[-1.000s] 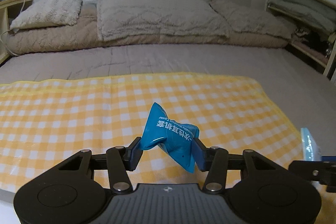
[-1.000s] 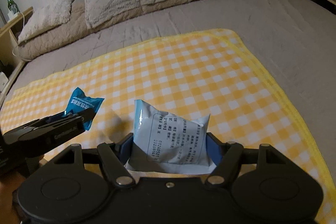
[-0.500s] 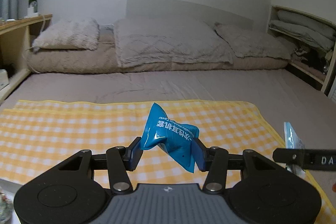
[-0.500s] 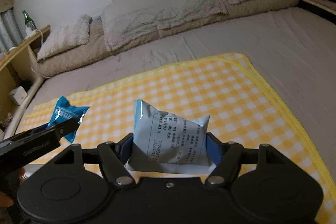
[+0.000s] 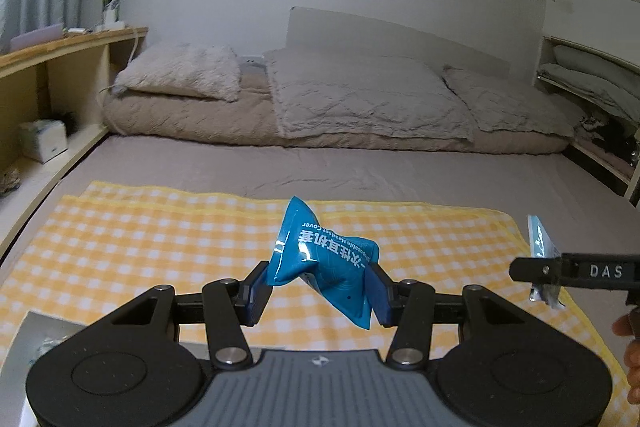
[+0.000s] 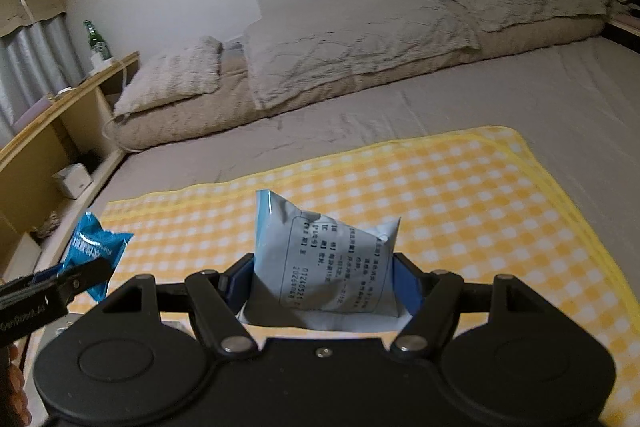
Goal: Organize soft objects
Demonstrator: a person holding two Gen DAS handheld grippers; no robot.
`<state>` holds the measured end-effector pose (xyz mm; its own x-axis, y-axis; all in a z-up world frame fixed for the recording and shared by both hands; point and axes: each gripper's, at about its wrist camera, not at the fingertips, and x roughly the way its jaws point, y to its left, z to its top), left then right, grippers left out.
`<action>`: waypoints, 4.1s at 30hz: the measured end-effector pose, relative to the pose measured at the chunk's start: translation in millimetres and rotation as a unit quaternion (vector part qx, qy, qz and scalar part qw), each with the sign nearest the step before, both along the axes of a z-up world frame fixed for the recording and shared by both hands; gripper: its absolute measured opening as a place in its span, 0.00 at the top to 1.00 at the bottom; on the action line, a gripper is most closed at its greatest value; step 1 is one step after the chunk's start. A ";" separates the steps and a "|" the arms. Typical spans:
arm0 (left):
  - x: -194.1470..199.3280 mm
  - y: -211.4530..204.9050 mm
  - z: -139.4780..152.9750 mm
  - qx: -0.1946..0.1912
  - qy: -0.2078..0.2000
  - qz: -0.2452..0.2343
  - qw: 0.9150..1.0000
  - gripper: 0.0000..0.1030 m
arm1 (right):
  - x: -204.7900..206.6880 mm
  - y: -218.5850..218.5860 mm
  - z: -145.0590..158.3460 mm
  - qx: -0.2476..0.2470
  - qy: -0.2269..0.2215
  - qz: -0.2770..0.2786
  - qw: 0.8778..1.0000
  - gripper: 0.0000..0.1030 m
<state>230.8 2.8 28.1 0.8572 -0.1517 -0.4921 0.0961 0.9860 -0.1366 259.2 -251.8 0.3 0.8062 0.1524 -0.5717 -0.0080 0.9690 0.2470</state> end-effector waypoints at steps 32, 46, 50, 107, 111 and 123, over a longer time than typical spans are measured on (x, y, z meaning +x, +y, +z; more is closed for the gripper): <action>-59.8 119.0 -113.6 0.022 0.216 -0.049 0.975 0.50 | 19.6 199.6 -28.4 0.031 0.059 0.183 0.981 0.30; -52.7 133.9 -128.1 0.024 0.222 -0.069 0.972 0.46 | 35.3 293.1 -74.7 0.075 0.106 0.260 0.957 0.20; -53.3 140.9 -128.7 0.009 0.226 -0.070 0.971 0.38 | 39.6 298.0 -83.2 0.081 0.120 0.259 0.955 0.07; -194.9 143.8 11.5 -0.006 0.006 0.024 1.000 0.00 | -130.3 147.5 29.5 -0.009 -0.054 0.211 0.976 0.02; -211.6 135.8 14.1 0.007 -0.011 0.028 1.000 0.00 | -150.4 131.9 27.6 -0.001 -0.062 0.187 0.980 0.00; -247.6 113.5 -5.0 0.033 -0.016 0.052 0.998 0.00 | -215.8 117.8 -3.1 -0.061 -0.095 0.144 0.983 0.00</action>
<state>-16.8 116.2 23.2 0.8822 -0.0293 -0.4699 -0.0040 0.9976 -0.0696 43.5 -134.0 -2.8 0.8337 0.3283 -0.4441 -0.3200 0.9425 0.0959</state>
